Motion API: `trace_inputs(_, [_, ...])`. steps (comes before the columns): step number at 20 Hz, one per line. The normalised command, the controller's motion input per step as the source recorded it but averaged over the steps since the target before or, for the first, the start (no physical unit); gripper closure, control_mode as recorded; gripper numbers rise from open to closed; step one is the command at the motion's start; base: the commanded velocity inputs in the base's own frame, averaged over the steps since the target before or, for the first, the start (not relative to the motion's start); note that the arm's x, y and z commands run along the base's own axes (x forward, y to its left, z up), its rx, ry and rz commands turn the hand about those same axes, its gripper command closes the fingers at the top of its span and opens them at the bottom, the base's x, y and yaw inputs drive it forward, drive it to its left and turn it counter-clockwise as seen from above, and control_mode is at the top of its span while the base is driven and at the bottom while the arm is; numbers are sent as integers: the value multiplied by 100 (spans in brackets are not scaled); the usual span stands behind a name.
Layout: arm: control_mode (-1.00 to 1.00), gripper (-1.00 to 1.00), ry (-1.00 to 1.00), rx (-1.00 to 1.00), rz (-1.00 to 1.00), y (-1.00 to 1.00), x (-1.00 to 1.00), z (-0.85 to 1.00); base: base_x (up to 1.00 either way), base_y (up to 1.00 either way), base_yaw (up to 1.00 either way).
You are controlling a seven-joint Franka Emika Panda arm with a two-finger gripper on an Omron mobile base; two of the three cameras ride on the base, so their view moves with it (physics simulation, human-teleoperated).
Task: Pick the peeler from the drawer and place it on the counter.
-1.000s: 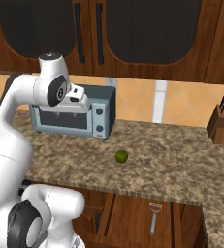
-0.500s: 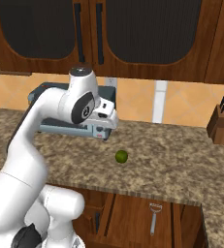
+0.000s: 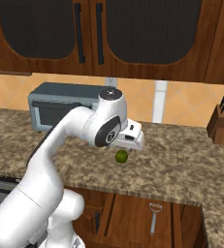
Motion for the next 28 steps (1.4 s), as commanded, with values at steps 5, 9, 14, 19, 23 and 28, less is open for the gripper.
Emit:
trace_inputs(5, [-100, -100, -2, 0, -3, -67, -66, -68, 0, 0, 0])
trace_inputs(9, [-100, -100, -3, 0, 0, -31, -31, -45, 0, 0, 0])
trace_inputs(14, [-100, -100, -1, 0, 0, -2, -25, -52, 0, 0, 0])
trace_inputs(19, [-100, -100, 2, 0, 0, -2, -16, -53, 0, 0, 0])
trace_inputs(23, [-100, -100, 1, 0, 0, -6, -31, -36, 0, 0, 0])
trace_inputs(28, [-100, -100, 3, 0, 0, -21, -40, -30, 0, 0, 0])
